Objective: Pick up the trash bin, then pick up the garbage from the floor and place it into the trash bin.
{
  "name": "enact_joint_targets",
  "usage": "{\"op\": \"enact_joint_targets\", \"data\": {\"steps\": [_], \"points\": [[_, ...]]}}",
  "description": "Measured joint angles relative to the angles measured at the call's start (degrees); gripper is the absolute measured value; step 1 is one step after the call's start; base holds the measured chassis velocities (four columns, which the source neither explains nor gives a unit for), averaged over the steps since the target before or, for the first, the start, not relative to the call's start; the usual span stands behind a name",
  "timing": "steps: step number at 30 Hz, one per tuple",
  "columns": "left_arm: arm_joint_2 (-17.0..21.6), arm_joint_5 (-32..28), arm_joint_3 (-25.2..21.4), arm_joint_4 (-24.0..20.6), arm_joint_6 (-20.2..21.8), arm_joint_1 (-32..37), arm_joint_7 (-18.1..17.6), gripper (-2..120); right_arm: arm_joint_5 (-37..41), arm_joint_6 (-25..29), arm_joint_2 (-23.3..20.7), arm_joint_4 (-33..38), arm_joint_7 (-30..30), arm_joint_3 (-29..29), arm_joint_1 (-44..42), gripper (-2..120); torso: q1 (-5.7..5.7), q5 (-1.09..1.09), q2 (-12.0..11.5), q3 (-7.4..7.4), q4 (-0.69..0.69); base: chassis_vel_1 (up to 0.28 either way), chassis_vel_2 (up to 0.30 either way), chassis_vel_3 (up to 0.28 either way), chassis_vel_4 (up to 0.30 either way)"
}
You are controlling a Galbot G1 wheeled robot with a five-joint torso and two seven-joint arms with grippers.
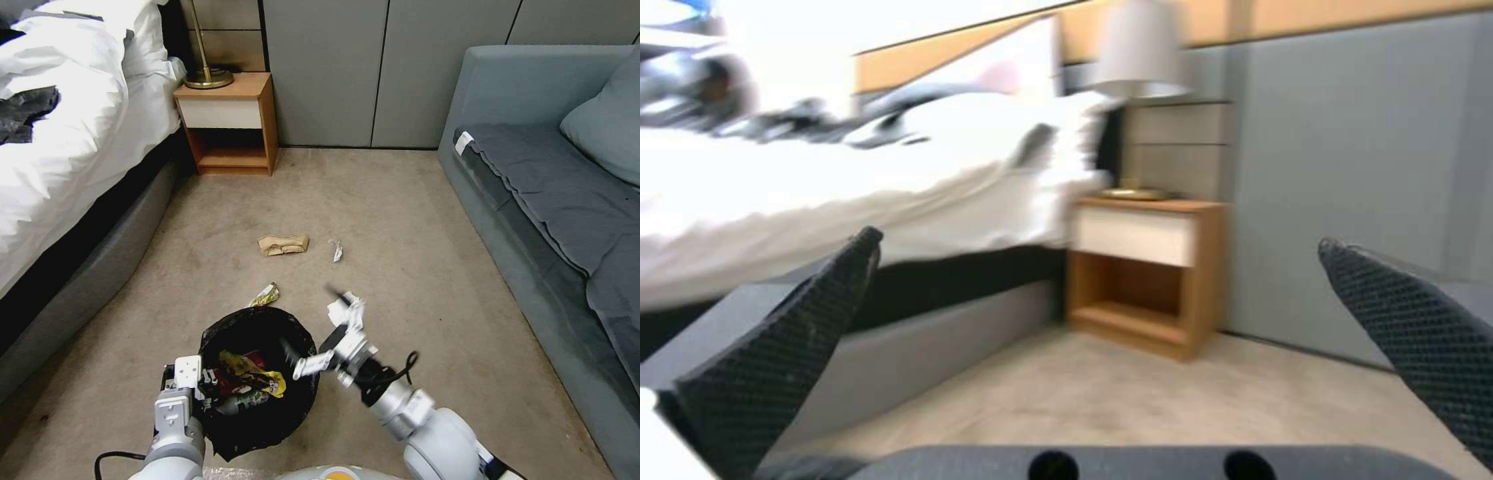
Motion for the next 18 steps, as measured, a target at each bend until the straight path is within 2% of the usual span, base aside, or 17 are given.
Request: {"op": "enact_joint_targets", "data": {"steps": [2, 4, 6, 10, 11, 18], "points": [[-0.2, 0.0, -0.2, -0.2, 0.0, -0.3, 0.1, 0, 0.0, 0.2, 4.2, 2.1, 3.9, 3.3, -4.8, 107, 0.0, 0.01, 0.0, 0.0, -0.02, 0.0, 0.0, 0.0, 0.0], [-0.2, 0.0, -0.3, -0.3, 0.0, -0.3, 0.1, 0, -0.1, 0.5, 4.8, 2.1, 4.3, 3.9, -5.7, 106, 0.0, 0.02, 0.0, 0.0, -0.03, 0.0, 0.0, 0.0, 0.0], [-0.1, -0.3, -0.8, -0.5, 0.0, -0.4, 0.1, 0, -0.4, 2.6, 7.3, 1.0, 5.2, 6.7, -9.4, 101, 0.0, 0.01, 0.0, 0.0, -0.02, 0.0, 0.0, 0.0, 0.0], [0.1, -0.9, -1.3, -0.8, 0.0, -0.5, 0.1, 0, -1.1, 6.1, 8.6, -2.3, 5.3, 8.6, -11.1, 100, 0.0, 0.01, 0.0, 0.0, -0.02, 0.0, 0.0, 0.0, 0.0], [0.1, -1.1, -1.5, -0.9, 0.0, -0.6, 0.1, 0, -1.2, 7.6, 8.9, -5.2, 5.3, 9.6, -11.1, 100, 0.0, 0.02, 0.0, 0.0, -0.01, 0.0, 0.0, 0.0, 0.0], [0.0, -1.1, -1.4, -0.9, 0.0, -0.6, 0.1, 0, -0.1, 8.1, 8.8, -9.9, 4.9, 11.4, -9.3, 100, 0.0, 0.02, 0.0, 0.0, -0.01, 0.0, 0.0, 0.0, 0.0]]}}
